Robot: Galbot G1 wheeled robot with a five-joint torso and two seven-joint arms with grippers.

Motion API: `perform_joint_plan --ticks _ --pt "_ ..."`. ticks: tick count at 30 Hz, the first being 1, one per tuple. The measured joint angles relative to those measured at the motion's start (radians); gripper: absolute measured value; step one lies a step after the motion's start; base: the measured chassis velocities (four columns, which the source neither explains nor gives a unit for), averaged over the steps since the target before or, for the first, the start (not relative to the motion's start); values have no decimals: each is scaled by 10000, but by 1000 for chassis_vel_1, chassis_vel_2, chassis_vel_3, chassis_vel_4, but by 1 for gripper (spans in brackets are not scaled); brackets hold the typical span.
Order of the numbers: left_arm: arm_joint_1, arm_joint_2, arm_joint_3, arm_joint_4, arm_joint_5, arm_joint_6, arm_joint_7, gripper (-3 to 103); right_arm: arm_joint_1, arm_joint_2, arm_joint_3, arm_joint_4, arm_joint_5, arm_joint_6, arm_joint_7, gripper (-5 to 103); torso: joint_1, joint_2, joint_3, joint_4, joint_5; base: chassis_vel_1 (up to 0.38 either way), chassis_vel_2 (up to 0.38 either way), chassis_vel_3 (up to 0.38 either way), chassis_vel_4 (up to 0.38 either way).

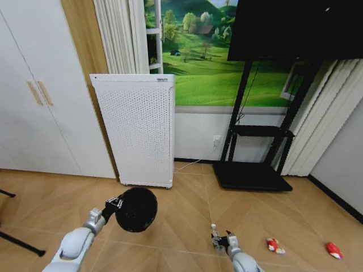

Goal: Pick up the trash bin and place the garbage on the floor into it.

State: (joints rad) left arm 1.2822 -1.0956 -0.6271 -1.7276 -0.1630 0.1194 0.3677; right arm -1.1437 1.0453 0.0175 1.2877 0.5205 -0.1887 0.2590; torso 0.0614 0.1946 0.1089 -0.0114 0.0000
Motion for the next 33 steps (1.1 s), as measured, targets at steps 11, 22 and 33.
perform_joint_plan --ticks 11,22,33 --pt "10 4 116 -11 68 -2 4 7 469 623 -189 -1058 -21 -231 357 100 0 0 0 0 -1 0 0 0 0" --pt "27 2 200 30 106 -33 41 7 1088 1807 -379 -2565 -360 -204 497 100 0 0 0 0 -1 0 0 0 0" --pt "-79 -29 386 235 183 -144 53 7 1455 2084 -375 -3216 -553 -75 666 100 0 0 -1 -2 -1 0 0 0 0"
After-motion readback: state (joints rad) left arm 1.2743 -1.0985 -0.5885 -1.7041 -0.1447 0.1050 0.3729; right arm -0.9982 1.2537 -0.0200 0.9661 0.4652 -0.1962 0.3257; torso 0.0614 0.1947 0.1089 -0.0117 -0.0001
